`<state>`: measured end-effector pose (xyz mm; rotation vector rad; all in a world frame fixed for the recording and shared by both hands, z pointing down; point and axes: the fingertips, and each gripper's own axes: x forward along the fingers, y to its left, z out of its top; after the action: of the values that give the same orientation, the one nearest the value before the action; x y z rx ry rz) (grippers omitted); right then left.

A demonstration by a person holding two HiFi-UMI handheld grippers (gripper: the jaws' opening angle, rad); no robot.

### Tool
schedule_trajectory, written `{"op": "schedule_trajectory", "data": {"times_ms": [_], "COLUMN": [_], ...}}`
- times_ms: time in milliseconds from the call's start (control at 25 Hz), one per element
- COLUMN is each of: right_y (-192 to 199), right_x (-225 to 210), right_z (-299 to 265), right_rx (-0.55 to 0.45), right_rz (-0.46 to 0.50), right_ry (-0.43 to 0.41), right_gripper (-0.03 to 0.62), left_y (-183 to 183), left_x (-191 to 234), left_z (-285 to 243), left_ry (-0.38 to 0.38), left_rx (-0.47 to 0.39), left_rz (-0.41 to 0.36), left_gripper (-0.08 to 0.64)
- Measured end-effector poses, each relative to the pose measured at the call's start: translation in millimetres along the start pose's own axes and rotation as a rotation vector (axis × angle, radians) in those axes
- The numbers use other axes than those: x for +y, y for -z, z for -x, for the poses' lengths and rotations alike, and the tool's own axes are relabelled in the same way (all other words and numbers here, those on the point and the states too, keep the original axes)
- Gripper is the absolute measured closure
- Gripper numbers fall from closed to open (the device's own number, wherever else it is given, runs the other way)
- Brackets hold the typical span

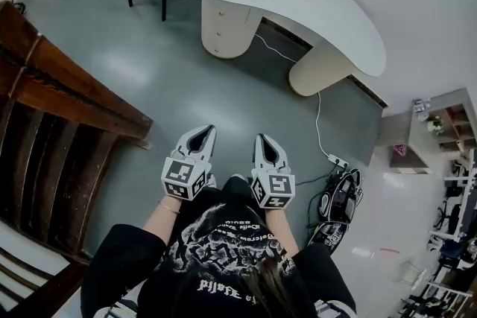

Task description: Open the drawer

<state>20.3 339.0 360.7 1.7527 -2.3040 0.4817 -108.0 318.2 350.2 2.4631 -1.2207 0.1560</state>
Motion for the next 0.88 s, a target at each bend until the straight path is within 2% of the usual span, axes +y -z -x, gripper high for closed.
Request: {"op": "schedule_trajectory", "data": {"times_ms": [320, 640, 880], "right_y": [-8.2, -23.6, -51.0], "right_x": [-3.6, -27.3, -61.7], "right_z": [-18.4, -77.4, -148.7], "right_rx": [-0.006, -0.009, 0.001], "right_rz": [0.047, 0.043, 0.062], "right_ry": [-0.026, -0.089, -0.173], "right_gripper": [0.566, 0.566, 0.566], "left_y": [-3.7, -11.4, -27.8], "left_x": [2.5, 35.1, 43.4], "left_z": [-9.7, -45.8, -116.9], "left_ry": [-0.001, -0.109, -0.135], "left_rx": [-0.016, -0.028, 0.012], "left_rz": [-0.008, 0.029, -0.070], "left_gripper": [0.534, 0.534, 0.534]}}
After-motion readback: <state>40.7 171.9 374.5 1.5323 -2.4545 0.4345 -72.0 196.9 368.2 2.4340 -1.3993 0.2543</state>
